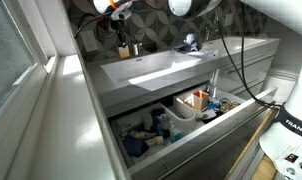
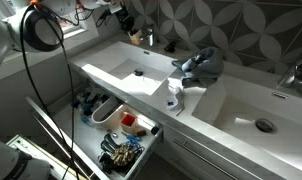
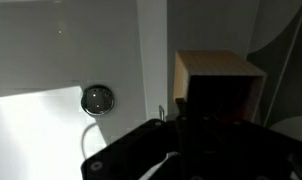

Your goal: Pick up the orange and white box on the bathroom counter and put it next to the left tap on the bathroom counter

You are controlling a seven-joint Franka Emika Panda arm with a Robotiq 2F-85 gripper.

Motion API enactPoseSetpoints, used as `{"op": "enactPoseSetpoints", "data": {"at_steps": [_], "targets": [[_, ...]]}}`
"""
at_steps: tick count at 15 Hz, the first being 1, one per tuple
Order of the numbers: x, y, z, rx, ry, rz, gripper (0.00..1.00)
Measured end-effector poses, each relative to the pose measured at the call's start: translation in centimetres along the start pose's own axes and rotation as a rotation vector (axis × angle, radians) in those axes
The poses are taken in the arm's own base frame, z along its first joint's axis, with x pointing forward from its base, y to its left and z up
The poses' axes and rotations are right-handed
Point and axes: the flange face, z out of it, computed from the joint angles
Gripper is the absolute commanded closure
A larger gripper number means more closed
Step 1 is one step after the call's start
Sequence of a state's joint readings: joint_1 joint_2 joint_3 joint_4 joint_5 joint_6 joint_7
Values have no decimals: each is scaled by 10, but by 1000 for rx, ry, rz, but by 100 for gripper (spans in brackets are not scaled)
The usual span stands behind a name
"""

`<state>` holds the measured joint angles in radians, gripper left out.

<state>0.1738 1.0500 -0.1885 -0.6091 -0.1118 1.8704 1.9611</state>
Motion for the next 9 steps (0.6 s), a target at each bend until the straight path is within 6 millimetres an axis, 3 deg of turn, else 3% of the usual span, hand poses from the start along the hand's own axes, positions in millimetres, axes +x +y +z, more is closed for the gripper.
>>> {"op": "enactPoseSetpoints", "data": {"at_steps": [9], "targets": [[0, -2, 8, 14, -3, -42, 99]]}}
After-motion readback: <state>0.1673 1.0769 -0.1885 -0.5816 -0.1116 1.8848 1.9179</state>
